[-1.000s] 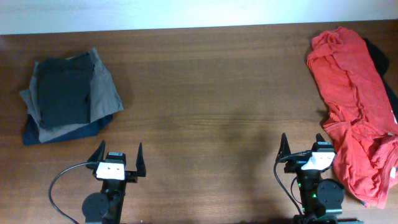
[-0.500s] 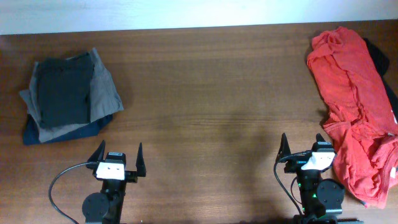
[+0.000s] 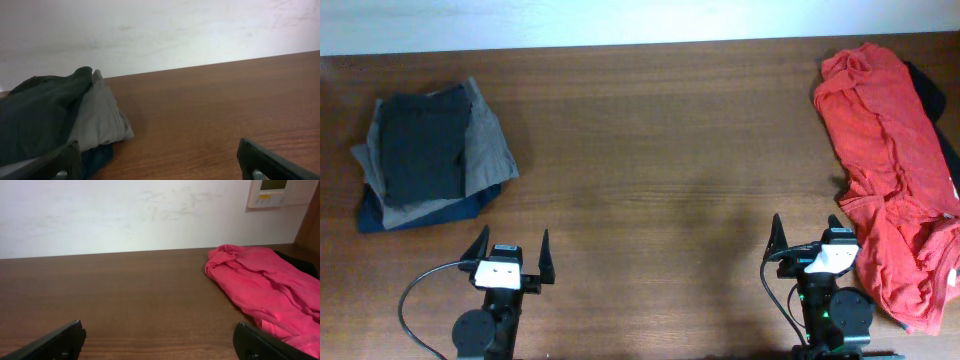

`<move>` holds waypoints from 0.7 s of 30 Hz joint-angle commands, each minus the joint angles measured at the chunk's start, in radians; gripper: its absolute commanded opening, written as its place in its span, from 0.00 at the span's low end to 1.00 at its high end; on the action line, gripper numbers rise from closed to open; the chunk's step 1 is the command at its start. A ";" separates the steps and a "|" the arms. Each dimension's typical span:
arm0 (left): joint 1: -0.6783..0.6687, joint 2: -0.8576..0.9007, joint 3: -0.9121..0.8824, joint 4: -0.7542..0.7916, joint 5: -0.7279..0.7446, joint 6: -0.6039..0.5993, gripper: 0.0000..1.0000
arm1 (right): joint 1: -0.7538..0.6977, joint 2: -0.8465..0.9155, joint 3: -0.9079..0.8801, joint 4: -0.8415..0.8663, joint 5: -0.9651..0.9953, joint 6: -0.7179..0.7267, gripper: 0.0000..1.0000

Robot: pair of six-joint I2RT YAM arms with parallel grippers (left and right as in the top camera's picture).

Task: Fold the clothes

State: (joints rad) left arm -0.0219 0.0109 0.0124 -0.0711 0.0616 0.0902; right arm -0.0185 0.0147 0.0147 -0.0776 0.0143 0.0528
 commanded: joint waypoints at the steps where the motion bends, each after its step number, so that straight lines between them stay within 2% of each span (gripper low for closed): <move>1: 0.005 -0.006 -0.004 -0.005 -0.006 0.020 0.99 | 0.005 -0.011 -0.009 -0.001 -0.003 0.007 0.99; 10: 0.005 -0.006 -0.004 -0.005 -0.006 0.019 0.99 | 0.005 -0.011 -0.009 -0.001 -0.001 0.005 0.99; 13: 0.005 -0.006 -0.004 -0.005 -0.006 0.019 0.99 | 0.005 -0.011 -0.009 0.010 0.117 -0.096 0.99; 21: 0.005 -0.006 -0.004 -0.005 -0.006 -0.014 0.99 | 0.005 -0.011 -0.009 0.014 0.114 -0.098 0.99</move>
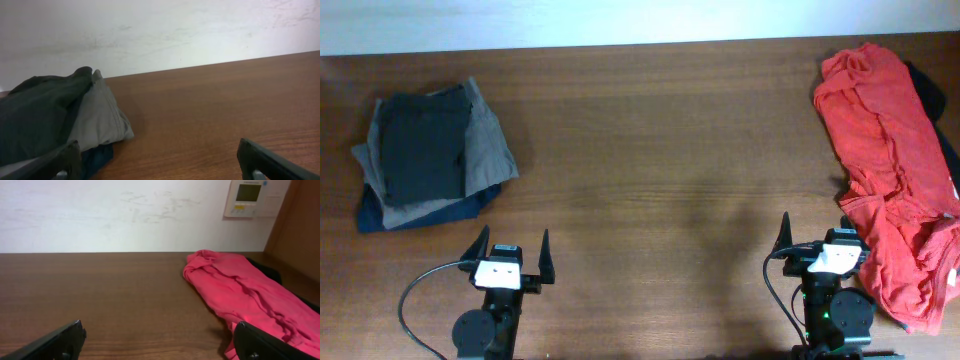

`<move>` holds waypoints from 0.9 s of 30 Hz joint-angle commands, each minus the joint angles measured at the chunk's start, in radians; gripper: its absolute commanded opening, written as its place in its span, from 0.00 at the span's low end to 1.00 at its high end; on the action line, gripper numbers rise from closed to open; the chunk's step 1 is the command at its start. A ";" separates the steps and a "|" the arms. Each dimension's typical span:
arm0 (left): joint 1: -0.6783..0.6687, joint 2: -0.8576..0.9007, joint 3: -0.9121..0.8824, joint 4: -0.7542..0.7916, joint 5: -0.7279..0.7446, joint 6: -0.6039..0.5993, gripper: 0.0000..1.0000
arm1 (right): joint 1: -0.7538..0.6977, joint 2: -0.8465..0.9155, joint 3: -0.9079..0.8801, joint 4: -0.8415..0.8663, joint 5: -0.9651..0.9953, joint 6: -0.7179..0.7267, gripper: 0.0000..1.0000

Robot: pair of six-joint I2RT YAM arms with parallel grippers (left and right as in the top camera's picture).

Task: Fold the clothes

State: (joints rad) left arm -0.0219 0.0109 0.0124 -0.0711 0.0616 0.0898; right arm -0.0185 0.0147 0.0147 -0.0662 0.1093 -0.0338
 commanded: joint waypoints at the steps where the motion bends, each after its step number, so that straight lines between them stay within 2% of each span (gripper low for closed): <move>1: 0.005 -0.006 -0.004 -0.005 -0.006 -0.029 0.99 | 0.005 -0.011 -0.009 0.003 0.008 -0.011 0.99; 4: 0.005 -0.005 0.008 -0.006 -0.001 -0.098 0.99 | 0.005 -0.011 -0.006 0.011 -0.034 0.003 0.99; 9: 0.005 0.029 0.111 -0.082 0.005 -0.101 0.99 | 0.005 0.002 0.061 -0.021 -0.029 0.050 0.99; 14: 0.005 0.156 0.272 -0.175 0.004 -0.101 0.99 | 0.005 0.093 0.189 -0.127 -0.021 0.050 0.99; 20: 0.005 0.410 0.502 -0.291 0.001 -0.100 0.99 | 0.005 0.330 0.398 -0.253 -0.019 0.050 0.99; 27: 0.005 0.758 0.801 -0.570 0.001 -0.100 0.99 | 0.005 0.752 0.762 -0.499 -0.053 0.049 0.99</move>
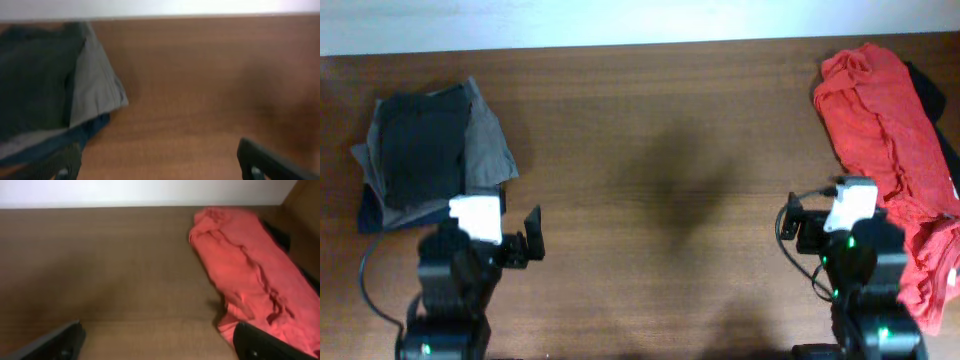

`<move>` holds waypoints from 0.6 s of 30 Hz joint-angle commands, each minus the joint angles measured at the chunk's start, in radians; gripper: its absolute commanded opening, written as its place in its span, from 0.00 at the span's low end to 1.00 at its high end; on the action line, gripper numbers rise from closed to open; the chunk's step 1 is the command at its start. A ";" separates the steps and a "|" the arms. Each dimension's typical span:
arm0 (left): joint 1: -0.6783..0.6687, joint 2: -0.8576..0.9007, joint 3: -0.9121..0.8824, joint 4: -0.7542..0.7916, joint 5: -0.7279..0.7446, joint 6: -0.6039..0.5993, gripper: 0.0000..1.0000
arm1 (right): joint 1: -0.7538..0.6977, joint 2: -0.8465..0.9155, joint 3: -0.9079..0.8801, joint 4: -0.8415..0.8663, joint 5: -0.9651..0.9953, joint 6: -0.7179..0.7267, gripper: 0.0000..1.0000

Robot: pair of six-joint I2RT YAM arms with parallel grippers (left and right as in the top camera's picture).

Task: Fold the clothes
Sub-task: 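Reach the right gripper into the orange T-shirt pile and grasp it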

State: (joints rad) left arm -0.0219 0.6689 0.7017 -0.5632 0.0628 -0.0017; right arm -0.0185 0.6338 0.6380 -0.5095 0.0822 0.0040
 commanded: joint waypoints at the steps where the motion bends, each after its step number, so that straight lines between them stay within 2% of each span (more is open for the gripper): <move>1: 0.005 0.123 0.132 -0.097 0.000 -0.009 0.99 | 0.005 0.167 0.167 -0.069 -0.024 0.011 0.99; 6: 0.005 0.211 0.187 -0.123 0.039 -0.010 0.99 | -0.053 0.352 0.286 -0.104 0.028 -0.003 0.99; 13: 0.005 0.212 0.187 -0.123 0.038 -0.010 0.99 | -0.418 0.640 0.294 -0.082 0.068 0.034 0.99; 18: 0.005 0.213 0.187 -0.123 0.038 -0.010 0.99 | -0.532 0.848 0.294 -0.019 0.003 0.036 0.99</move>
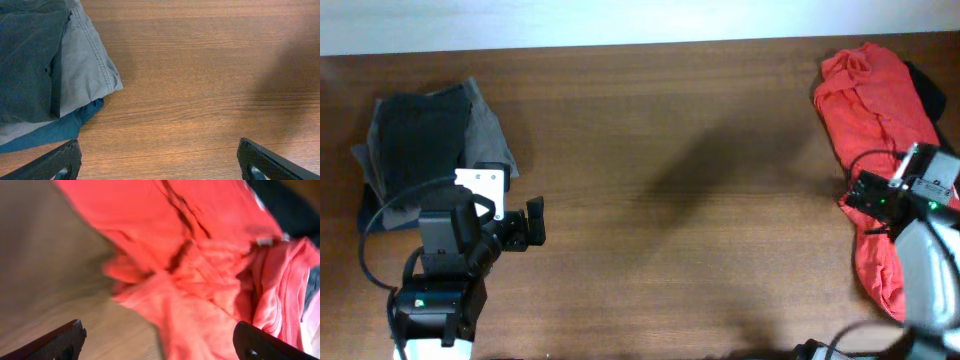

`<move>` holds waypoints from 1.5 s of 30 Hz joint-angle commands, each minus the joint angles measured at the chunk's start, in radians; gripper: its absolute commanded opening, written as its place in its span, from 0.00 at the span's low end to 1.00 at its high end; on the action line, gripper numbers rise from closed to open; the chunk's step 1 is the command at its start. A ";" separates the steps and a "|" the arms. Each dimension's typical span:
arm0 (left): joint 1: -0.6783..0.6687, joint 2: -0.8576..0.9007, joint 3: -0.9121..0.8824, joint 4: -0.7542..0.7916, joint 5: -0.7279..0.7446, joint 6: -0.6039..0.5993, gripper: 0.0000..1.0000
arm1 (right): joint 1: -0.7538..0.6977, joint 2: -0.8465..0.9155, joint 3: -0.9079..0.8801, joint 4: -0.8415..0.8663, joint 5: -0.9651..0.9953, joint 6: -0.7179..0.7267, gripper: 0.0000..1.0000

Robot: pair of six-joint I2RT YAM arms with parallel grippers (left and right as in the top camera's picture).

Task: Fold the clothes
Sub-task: 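Reach the right gripper into the orange T-shirt pile and grasp it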

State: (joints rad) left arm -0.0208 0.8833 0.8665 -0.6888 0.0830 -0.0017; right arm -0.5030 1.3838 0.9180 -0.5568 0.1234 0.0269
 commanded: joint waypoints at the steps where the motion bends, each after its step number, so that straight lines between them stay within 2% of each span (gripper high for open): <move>1: 0.003 -0.002 0.022 0.003 0.018 -0.010 0.99 | -0.055 0.128 0.014 0.035 -0.037 0.022 0.99; 4: 0.003 -0.002 0.022 0.002 0.018 -0.010 0.99 | -0.061 0.206 0.014 0.050 -0.033 0.035 0.96; 6: 0.003 -0.002 0.022 0.002 0.018 -0.010 0.99 | -0.061 0.247 0.014 0.051 -0.045 0.043 0.90; 8: 0.003 -0.002 0.022 0.003 0.018 -0.010 0.99 | -0.061 0.270 0.014 0.048 -0.082 0.042 0.78; 10: 0.003 -0.002 0.022 0.003 0.018 -0.010 0.99 | -0.060 0.273 0.014 0.048 -0.098 0.042 0.75; 24: 0.003 -0.002 0.022 0.003 0.018 -0.010 0.99 | -0.060 0.137 0.036 0.033 -0.173 0.042 0.73; 41: 0.003 -0.002 0.022 0.003 0.018 -0.010 0.99 | -0.061 0.208 0.036 0.022 -0.092 0.042 0.74; 45: 0.003 -0.002 0.022 0.003 0.018 -0.010 0.99 | -0.061 0.222 0.036 0.023 -0.093 0.042 0.70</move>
State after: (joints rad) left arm -0.0208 0.8837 0.8665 -0.6895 0.0895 -0.0017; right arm -0.5606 1.5929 0.9352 -0.5381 0.0109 0.0578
